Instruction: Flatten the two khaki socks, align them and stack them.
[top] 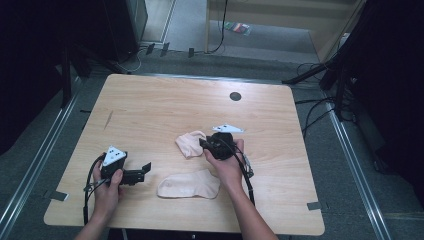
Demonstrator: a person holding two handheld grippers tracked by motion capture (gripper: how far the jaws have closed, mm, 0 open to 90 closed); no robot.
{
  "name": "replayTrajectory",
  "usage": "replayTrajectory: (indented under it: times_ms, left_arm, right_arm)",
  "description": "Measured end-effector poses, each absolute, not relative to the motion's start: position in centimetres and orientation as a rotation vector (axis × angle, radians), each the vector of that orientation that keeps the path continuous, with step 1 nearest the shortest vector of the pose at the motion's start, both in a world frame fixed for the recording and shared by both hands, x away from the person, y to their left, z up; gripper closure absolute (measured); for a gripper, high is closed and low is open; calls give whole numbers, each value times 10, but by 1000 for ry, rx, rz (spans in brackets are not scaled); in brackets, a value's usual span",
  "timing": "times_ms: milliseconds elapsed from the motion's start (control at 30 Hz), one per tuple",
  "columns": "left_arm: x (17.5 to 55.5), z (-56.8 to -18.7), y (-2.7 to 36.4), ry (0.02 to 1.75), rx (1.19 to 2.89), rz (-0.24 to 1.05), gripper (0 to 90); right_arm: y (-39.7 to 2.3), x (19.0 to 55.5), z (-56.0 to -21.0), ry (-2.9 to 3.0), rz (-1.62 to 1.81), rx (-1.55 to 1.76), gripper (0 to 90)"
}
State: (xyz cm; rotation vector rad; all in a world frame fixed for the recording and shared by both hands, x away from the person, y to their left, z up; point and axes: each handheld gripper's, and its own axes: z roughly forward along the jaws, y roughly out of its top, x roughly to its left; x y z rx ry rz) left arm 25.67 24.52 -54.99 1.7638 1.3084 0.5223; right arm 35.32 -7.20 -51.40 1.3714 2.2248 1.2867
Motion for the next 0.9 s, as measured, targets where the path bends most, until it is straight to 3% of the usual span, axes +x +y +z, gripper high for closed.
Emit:
replayTrajectory:
  times_ms: [167,333,467,500,533,567,600,667,900]
  left_arm:
    - [257,-550,244,1306,1785,522,0]
    - [258,-551,243,1308,1788,522,0]
    - [259,-551,241,1310,1800,528,0]
    - [259,-551,241,1307,1806,536,0]
    - [259,-551,241,1307,1806,536,0]
    - [259,-551,240,1308,1806,534,0]
    - [259,-551,240,1308,1806,534,0]
    - [259,-551,240,1307,1809,536,0]
    - [259,-551,240,1306,1809,535,0]
  right_arm:
    - [-59,367,-523,2246,1228,1385,635]
    - [-49,377,-530,2293,1094,1387,541]
    - [-41,376,-531,2300,1063,1317,596]
    - [-37,372,-532,2311,1019,1262,675]
    - [-37,372,-532,2311,1019,1262,675]
    - [-33,369,-533,2303,967,1218,773]
    - [-33,369,-533,2303,967,1218,773]
    - [-33,366,-531,2276,982,1199,867]
    - [-33,357,-511,2284,1108,1180,891]
